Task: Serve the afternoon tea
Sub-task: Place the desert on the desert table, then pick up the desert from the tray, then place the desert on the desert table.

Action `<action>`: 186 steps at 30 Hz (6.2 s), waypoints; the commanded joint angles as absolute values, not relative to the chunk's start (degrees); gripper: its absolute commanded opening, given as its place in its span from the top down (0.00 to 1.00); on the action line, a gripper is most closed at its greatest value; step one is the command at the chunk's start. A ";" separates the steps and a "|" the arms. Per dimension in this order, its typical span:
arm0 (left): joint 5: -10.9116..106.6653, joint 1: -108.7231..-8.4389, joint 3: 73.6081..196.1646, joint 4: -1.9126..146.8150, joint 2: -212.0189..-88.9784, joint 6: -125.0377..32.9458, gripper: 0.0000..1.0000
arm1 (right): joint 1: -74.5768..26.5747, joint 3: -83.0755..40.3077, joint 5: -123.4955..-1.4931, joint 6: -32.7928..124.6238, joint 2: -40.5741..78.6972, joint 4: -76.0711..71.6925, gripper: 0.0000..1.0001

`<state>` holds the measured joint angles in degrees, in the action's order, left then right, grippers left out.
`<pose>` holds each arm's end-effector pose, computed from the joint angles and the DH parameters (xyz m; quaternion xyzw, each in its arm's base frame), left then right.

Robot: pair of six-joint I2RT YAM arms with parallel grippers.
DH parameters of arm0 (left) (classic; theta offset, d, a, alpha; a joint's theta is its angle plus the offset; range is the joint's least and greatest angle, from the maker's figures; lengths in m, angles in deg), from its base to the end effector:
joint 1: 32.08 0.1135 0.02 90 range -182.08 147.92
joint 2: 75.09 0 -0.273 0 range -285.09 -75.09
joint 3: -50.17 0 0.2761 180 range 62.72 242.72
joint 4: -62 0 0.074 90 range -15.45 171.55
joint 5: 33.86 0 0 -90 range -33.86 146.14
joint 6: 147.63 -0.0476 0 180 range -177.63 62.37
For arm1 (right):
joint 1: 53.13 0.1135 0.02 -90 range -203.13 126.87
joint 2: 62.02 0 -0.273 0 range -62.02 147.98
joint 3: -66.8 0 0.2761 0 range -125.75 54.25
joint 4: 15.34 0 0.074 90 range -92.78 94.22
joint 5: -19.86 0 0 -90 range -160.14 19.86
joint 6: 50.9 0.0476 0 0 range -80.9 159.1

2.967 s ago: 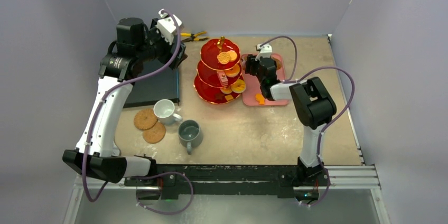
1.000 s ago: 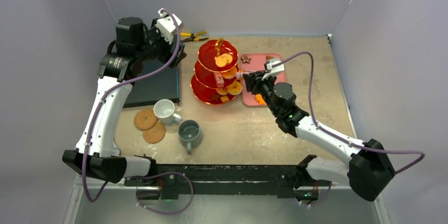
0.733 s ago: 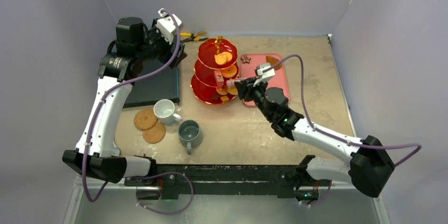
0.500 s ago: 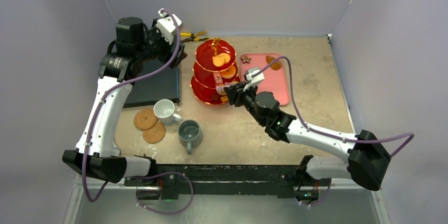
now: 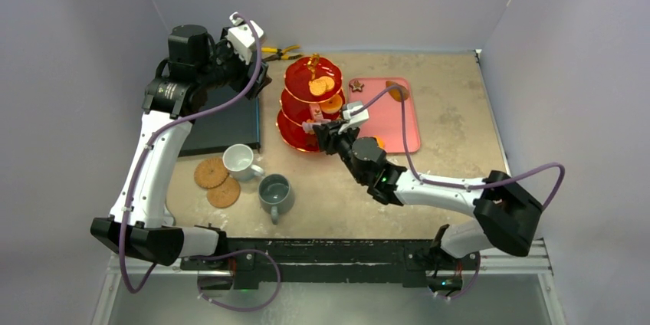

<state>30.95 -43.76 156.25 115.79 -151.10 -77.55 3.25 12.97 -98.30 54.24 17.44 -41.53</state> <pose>0.2898 -0.0806 0.4696 0.3372 0.7539 -0.1438 0.5453 0.2042 0.2665 0.2636 -0.0786 0.6997 0.2639 0.6593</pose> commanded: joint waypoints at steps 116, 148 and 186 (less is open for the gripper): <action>31.88 -43.53 159.51 115.86 -151.57 -77.57 0.32 | -29.40 -16.89 -90.17 47.07 57.81 -44.06 0.44; 32.81 -43.51 159.33 115.60 -151.29 -77.83 0.33 | -29.41 -11.08 -91.73 47.38 50.23 -44.78 0.60; 32.76 -43.54 158.93 113.67 -151.69 -71.66 0.34 | -17.47 -16.48 -81.24 42.66 21.53 -26.47 0.56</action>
